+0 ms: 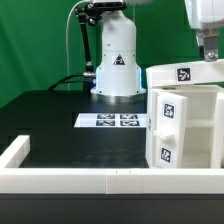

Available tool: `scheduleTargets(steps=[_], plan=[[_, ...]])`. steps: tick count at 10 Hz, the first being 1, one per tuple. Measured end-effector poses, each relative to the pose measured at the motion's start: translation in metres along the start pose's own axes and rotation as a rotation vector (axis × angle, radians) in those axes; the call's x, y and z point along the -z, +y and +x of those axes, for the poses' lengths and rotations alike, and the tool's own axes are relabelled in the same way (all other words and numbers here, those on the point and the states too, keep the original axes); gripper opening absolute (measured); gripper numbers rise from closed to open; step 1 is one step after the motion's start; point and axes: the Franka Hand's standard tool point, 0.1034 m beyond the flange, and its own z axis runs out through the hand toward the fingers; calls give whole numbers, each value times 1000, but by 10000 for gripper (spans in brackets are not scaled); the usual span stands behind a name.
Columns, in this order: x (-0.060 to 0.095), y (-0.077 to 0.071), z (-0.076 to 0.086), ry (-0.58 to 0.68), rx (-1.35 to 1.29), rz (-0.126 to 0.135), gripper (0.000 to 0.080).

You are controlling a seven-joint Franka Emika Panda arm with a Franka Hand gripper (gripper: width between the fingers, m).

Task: Assemble cabinet

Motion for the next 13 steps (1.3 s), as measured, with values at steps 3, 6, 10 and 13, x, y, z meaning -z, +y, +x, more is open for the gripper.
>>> scheduleTargets(steps=[3,6,10,13], plan=[[1,-1,-3,6,292,-37,797],[6,-7,-9,-6,589,-45,797],[7,-10,-8,-14,941,-43,797],[6,-10,-8,-17,1186,-45,797]])
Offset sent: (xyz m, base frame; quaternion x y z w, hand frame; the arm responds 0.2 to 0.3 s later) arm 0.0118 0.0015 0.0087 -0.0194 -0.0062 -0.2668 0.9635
